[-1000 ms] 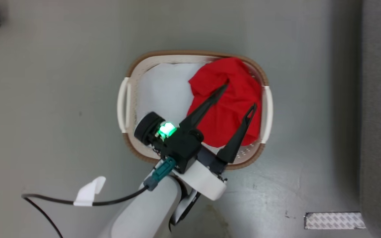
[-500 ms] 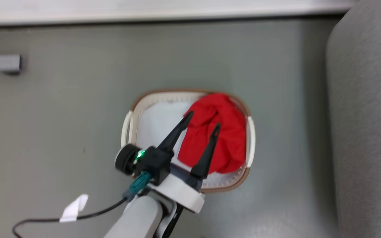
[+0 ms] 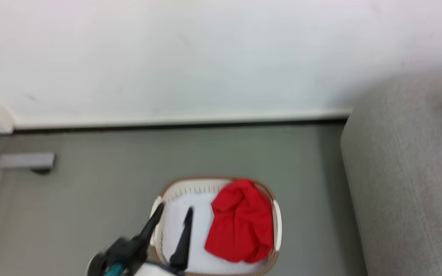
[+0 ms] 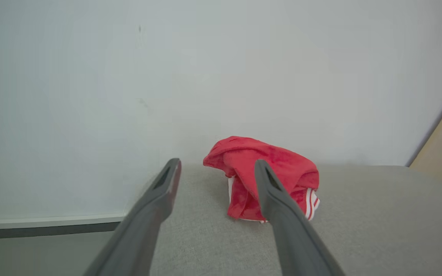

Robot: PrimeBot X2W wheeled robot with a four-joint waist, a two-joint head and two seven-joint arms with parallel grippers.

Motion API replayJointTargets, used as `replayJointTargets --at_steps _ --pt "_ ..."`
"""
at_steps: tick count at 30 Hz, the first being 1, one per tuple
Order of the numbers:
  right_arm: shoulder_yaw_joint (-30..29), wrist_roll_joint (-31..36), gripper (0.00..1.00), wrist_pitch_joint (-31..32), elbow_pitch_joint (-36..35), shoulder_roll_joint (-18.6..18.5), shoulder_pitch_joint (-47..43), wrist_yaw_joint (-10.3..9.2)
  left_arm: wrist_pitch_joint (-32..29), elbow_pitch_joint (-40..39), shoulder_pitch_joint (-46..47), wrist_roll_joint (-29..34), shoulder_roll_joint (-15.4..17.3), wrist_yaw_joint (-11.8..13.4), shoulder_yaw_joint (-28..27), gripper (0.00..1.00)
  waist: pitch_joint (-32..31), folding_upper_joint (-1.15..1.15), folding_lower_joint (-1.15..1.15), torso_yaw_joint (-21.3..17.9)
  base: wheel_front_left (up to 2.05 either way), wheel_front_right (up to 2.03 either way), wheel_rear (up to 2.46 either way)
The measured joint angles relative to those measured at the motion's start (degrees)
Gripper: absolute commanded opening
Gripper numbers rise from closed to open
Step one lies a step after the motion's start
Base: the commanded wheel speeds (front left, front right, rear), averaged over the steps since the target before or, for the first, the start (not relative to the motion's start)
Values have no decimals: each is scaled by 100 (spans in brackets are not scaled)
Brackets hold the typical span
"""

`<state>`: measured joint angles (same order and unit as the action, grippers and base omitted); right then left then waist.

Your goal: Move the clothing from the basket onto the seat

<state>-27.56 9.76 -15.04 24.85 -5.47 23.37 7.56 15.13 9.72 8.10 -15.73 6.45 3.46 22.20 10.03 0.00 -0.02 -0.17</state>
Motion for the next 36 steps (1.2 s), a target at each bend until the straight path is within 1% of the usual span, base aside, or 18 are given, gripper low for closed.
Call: replayJointTargets --at_steps 4,8,10,12,15,19,24,29,32,36 --pt "421 -396 100 -1 -553 200 -973 0 0 -68 -585 10 66 67 -404 100 -535 0 -1 59 0 0 0" --pt "935 -634 100 -2 -925 245 -1686 0 0 -125 -987 83 105 89 -770 100 -945 0 -1 121 0 0 0" --pt "1230 -909 100 -2 -958 247 -1929 0 0 -154 -1141 151 104 97 -932 100 -1089 0 -1 147 0 0 0" --pt "1519 -988 100 -2 -979 265 -2130 0 0 -170 -1272 172 92 65 -1088 100 -1193 0 0 164 0 0 0" --pt "1942 -1288 100 -2 -931 265 -2277 0 0 -212 -1430 256 42 7 -1262 100 -1293 0 0 164 0 0 0" --pt "2361 -1496 100 -1 -809 271 -2386 0 0 -286 -1657 367 -44 -46 -1501 100 -1373 0 1 139 0 0 0" --pt "2552 -1644 100 -1 -726 269 -2455 0 0 -350 -1813 471 -131 -142 -1674 100 -1391 0 1 170 0 0 0" --pt "2584 -1646 100 -1 -727 268 -2440 0 0 -367 -1806 567 -207 -271 -1706 100 -1297 0 2 173 0 0 0" --pt "2570 -1619 100 -2 -776 268 -2345 0 0 -319 -1729 619 -243 -361 -1647 100 -1183 0 2 124 0 0 0" --pt "2516 -1570 100 -1 -900 267 -2216 0 0 -190 -1301 748 -281 -517 -1438 100 -943 0 2 33 0 0 0"
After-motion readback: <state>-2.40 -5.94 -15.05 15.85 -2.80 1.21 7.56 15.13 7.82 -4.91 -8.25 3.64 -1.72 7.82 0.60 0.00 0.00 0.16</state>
